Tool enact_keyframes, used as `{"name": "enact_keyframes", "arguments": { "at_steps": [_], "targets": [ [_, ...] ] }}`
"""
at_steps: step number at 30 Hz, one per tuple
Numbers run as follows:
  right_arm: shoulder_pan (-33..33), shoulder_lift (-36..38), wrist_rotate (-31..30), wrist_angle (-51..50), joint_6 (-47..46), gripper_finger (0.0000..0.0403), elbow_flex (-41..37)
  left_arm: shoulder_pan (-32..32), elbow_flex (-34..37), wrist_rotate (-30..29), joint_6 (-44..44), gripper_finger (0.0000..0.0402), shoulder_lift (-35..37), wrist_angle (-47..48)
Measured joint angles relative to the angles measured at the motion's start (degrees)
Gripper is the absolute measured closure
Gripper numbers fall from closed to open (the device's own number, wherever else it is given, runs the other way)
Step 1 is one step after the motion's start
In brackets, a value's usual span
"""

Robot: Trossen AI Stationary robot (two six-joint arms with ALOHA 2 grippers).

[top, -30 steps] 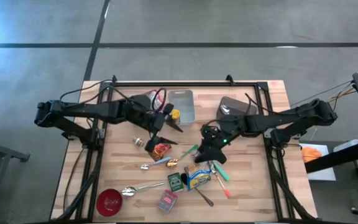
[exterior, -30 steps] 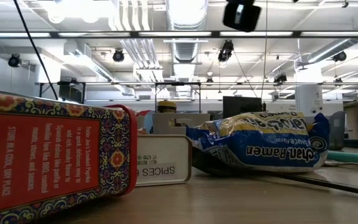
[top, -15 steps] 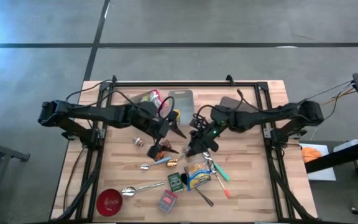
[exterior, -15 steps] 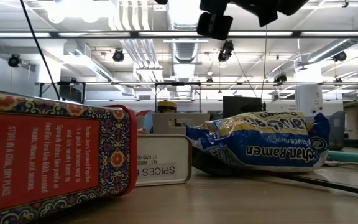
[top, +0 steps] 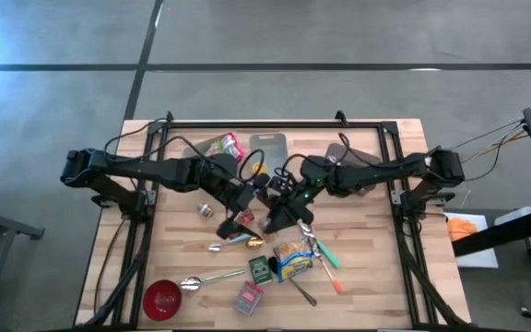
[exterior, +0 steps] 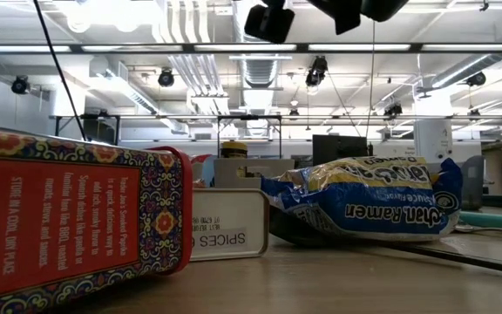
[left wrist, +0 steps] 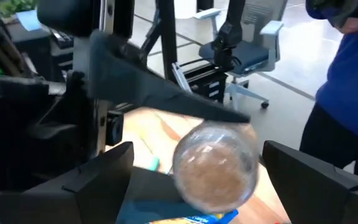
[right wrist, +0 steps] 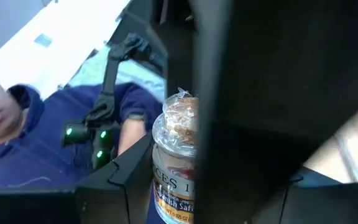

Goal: Pick & Place Food Item
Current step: Put the right brown seasoning bottle into the right gray bin

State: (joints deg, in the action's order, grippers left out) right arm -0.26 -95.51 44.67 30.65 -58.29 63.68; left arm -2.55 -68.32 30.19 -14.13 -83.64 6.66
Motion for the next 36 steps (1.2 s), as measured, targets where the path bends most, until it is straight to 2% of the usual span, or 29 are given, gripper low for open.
{"name": "enact_keyframes", "arguments": {
  "at_steps": [4, 9, 13, 19, 22, 29, 32, 36],
  "targets": [
    [-0.13, -0.91, 1.00, -0.02, 0.19, 0.0218, 0.87, -0.02, 0.09, 1.41, 0.20, 0.0062, 0.48, 0.67],
    [-0.53, -0.92, 0.84, 0.00, 0.15, 0.0218, 0.06, -0.04, 0.09, 3.00, -0.07, 0.0116, 0.79, 0.83],
    [-0.65, -0.85, 0.59, 0.08, -0.03, 0.0218, -0.26, 0.02, 0.09, 3.00, -0.19, 0.0173, 0.78, 0.80],
    [-0.61, -0.85, 0.45, -0.48, 0.06, 0.0218, 0.15, 0.02, 0.07, 3.02, -0.92, 0.0280, 0.89, 0.56],
    [-0.61, -0.85, 0.69, -0.49, 1.27, 0.0218, 0.87, 0.02, -0.16, 3.60, -0.80, 0.0315, 1.09, -0.06],
    [-0.63, -0.85, 1.28, -0.25, 1.49, 0.0218, 0.77, 0.37, -0.19, 3.48, 4.37, 0.0320, 1.09, 0.07],
    [-0.65, -0.85, 1.40, -0.31, 1.45, 0.0218, 0.68, 0.65, -0.06, 3.53, 7.02, 0.0298, 1.09, 0.58],
    [-0.65, -0.85, 1.91, -0.11, 1.45, 0.0218, 0.68, 0.66, -0.06, 3.78, 8.04, 0.0246, 1.09, 0.59]
  ]
}}
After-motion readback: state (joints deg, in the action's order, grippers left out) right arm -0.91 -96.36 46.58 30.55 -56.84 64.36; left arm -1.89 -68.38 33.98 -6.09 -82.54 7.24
